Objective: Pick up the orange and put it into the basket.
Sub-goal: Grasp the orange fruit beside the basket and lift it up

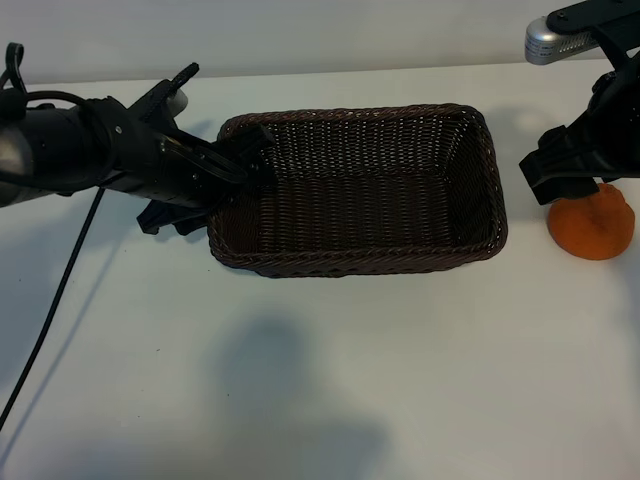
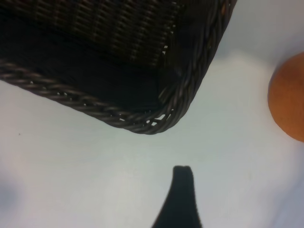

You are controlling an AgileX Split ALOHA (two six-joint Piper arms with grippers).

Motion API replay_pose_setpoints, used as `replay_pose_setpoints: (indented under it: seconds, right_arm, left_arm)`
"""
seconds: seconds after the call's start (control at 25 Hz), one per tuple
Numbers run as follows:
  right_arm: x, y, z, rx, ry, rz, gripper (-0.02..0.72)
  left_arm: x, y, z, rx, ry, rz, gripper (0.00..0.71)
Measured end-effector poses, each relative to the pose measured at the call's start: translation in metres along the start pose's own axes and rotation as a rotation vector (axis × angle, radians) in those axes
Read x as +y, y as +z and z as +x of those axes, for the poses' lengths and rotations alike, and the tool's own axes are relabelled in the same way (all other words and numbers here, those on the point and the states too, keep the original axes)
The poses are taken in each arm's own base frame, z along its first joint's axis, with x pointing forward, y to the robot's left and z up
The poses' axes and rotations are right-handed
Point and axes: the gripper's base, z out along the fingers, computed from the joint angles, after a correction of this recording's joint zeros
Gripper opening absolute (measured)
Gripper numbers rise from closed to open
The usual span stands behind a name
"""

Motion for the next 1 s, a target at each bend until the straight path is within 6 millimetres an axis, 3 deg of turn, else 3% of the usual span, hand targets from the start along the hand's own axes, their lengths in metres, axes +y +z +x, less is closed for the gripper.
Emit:
replay_pose_setpoints:
  seconds: [0.32,1.0]
  right_arm:
    - [0.0,0.0,0.0,0.0,0.001,0.0,0.595]
    - [0.0,0.0,0.0,0.0,0.001,0.0,0.595]
  left_arm:
    - [-0.006,-0.019,-0.001,0.005,0.051,0.024,0.689]
    - [-0.01,-0.08,-0.003,0.006,0.217,0.01,0.657]
